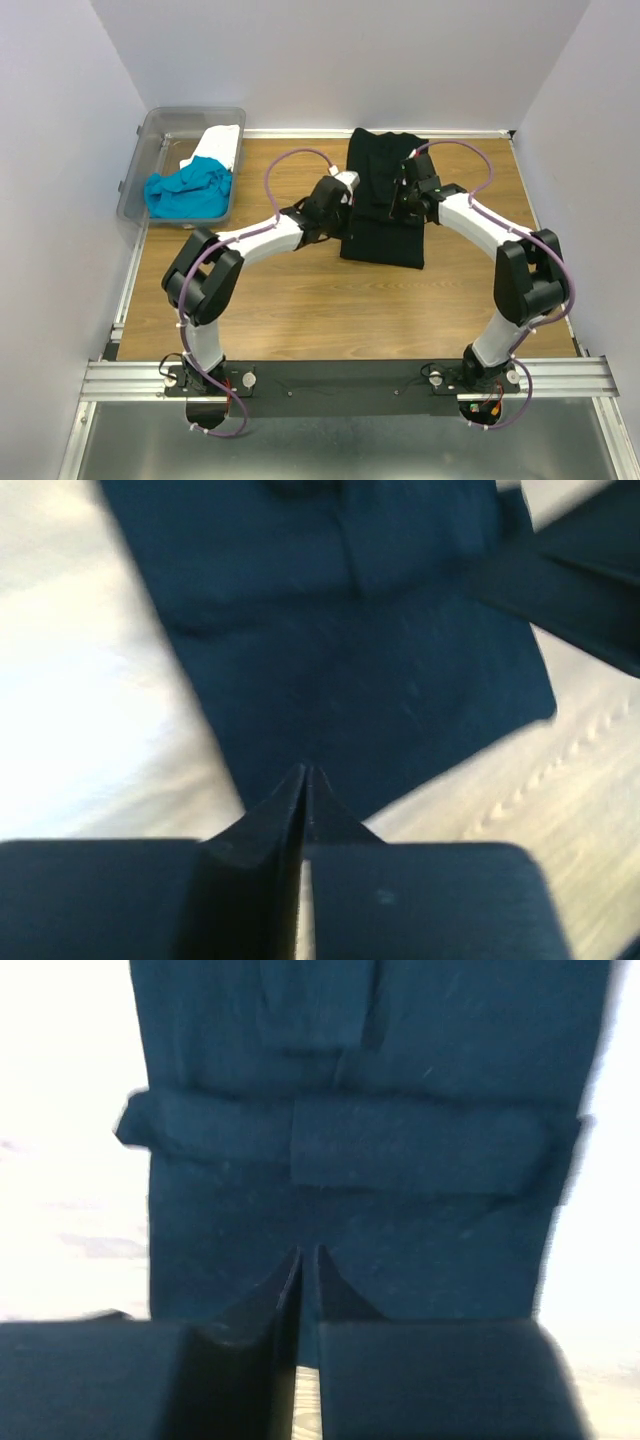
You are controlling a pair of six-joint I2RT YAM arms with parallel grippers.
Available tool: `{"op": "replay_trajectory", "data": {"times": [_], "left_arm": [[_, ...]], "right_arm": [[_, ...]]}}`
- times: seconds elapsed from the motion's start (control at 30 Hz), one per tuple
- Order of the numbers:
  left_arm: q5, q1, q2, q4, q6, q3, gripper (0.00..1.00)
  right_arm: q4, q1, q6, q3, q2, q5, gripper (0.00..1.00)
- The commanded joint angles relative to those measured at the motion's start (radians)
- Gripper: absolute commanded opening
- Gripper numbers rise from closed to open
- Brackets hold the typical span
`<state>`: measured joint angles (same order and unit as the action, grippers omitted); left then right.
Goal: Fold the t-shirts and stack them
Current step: Fold the tshirt
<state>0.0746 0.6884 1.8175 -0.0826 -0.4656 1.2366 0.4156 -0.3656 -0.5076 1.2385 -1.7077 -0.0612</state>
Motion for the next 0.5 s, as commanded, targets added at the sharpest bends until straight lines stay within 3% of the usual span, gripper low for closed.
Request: {"op": "replay_trajectory", "data": {"times": [0.0, 0.2, 0.47], "left_arm": [[0.073, 0.02, 0.077, 0.049, -0.031, -0.026, 0.01], [0.08, 0.031, 0.126, 0.069, -0.042, -0.069, 0.01], [0.099, 0.033, 0.157, 0.078, -0.064, -0.163, 0.01]], "right_arm": [[-0.107, -0.007, -0.057, -0.054, -0.064, 0.113, 0.1], [-0.158, -0.007, -0.069, -0.054, -0.142, 0.118, 0.05], [-0.162, -0.001, -0.028, 0.036, -0.253, -0.003, 0.02]]}}
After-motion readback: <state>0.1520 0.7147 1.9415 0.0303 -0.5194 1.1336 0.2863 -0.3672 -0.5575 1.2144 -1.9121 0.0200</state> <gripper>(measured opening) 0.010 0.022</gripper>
